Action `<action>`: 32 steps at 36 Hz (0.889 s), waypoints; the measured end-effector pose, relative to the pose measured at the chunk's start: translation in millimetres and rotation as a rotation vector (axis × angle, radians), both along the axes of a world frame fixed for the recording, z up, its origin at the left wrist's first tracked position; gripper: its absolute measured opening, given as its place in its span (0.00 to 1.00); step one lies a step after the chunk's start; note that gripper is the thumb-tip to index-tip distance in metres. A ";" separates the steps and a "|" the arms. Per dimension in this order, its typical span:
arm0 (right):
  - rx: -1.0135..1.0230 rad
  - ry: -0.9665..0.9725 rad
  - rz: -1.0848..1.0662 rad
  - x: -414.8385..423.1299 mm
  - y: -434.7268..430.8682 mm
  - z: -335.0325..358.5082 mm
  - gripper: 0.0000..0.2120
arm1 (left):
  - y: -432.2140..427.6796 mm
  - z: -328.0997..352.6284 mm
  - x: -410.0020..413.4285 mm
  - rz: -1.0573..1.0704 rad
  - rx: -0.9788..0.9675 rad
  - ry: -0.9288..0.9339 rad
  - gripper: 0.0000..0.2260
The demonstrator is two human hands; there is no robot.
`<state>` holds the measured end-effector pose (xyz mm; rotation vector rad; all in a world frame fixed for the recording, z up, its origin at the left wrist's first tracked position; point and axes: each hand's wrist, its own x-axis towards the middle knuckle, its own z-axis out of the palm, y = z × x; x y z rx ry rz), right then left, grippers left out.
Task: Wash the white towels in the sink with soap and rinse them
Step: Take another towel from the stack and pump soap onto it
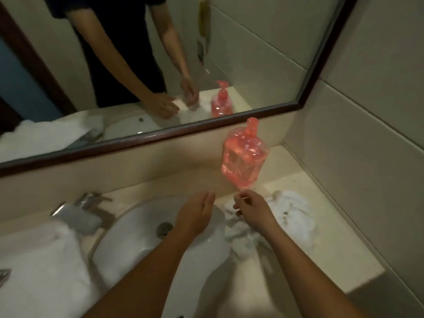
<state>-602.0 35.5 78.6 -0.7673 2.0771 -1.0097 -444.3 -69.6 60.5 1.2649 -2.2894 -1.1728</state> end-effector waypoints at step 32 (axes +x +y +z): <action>0.149 0.367 1.425 417.5 -88.9 -74.7 0.17 | 76.8 -98.8 447.2 0.821 -0.173 -0.376 0.30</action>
